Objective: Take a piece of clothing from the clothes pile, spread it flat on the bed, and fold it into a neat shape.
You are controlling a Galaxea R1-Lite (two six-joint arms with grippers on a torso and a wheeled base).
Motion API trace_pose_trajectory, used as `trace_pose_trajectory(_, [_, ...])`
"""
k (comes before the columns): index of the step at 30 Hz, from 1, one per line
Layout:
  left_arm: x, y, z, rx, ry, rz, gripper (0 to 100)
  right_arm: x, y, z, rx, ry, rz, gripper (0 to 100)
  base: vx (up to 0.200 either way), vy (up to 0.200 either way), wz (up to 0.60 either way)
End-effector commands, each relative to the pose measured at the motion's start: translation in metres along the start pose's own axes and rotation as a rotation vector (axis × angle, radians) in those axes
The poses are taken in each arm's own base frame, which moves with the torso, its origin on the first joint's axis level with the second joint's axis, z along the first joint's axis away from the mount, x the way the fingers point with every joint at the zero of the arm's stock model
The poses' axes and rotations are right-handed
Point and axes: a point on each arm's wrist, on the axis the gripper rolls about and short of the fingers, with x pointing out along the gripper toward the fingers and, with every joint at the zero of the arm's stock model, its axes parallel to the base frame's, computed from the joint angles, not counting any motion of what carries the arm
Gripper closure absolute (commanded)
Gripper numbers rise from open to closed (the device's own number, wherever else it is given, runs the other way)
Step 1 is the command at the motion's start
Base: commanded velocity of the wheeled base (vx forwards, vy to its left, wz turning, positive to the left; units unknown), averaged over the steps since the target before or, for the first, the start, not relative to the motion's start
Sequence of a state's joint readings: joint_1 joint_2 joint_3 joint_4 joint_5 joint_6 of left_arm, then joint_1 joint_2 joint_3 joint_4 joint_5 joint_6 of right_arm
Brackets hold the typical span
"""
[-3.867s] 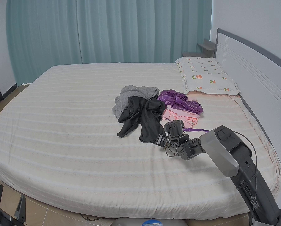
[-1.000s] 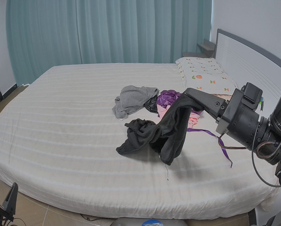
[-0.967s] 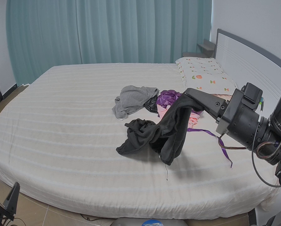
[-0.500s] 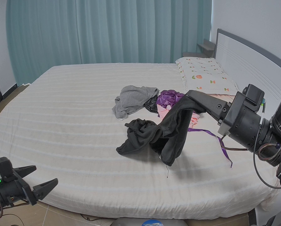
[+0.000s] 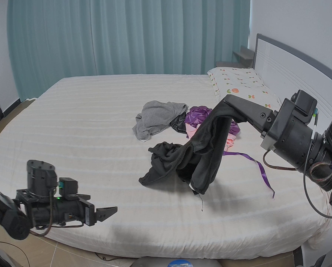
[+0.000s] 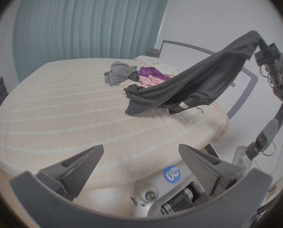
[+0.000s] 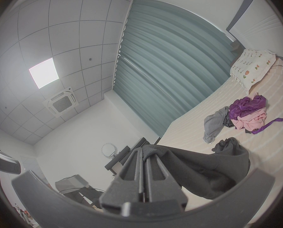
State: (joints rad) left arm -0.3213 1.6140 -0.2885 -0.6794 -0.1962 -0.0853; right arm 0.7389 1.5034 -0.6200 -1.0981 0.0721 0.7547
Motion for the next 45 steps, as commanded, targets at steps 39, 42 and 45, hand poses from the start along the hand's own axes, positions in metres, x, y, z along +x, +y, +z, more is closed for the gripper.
trace_pose_trajectory(39, [0.240, -0.034, 0.007, -0.132, -0.168, 0.042, 100, 0.006, -0.006, 0.018, -0.047, -0.078, -0.032, 100, 0.000, 0.000, 0.00])
trace_pose_trajectory(42, [0.209, -0.037, 0.020, -0.171, -0.186, 0.032, 100, 0.011, -0.031, 0.021, -0.057, -0.074, -0.102, 100, 0.000, 0.000, 0.00])
trace_pose_trajectory(45, [0.175, -0.042, 0.036, -0.245, -0.229, 0.022, 100, 0.018, -0.066, 0.022, -0.061, -0.065, -0.202, 100, 0.000, 0.000, 0.00])
